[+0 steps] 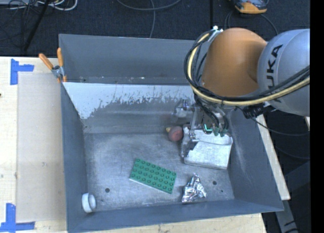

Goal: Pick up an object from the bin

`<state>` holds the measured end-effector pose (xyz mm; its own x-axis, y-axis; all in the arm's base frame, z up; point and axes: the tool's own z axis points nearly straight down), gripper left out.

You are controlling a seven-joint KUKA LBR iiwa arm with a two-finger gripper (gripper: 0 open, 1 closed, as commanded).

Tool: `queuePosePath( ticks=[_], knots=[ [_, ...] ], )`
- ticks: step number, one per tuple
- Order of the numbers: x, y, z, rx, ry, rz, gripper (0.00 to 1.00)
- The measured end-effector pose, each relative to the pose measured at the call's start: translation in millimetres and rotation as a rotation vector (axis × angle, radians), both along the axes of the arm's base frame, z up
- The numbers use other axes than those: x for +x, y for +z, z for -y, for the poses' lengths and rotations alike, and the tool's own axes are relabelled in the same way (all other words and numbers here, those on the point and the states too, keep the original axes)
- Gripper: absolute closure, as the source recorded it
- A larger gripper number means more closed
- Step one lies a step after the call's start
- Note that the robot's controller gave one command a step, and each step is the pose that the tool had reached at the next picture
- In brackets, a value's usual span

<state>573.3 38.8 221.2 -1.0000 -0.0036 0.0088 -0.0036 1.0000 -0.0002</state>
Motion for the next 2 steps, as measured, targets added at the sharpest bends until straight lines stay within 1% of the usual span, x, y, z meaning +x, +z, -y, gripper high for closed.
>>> queuePosePath(
  ticks=[1, 2],
  knots=[
    [-37.5, -148.3, -30.2, 0.000, 0.001, 0.008, 0.00],
    [-36.2, -143.4, -30.5, 0.002, -0.002, 0.007, 1.00]
  ],
)
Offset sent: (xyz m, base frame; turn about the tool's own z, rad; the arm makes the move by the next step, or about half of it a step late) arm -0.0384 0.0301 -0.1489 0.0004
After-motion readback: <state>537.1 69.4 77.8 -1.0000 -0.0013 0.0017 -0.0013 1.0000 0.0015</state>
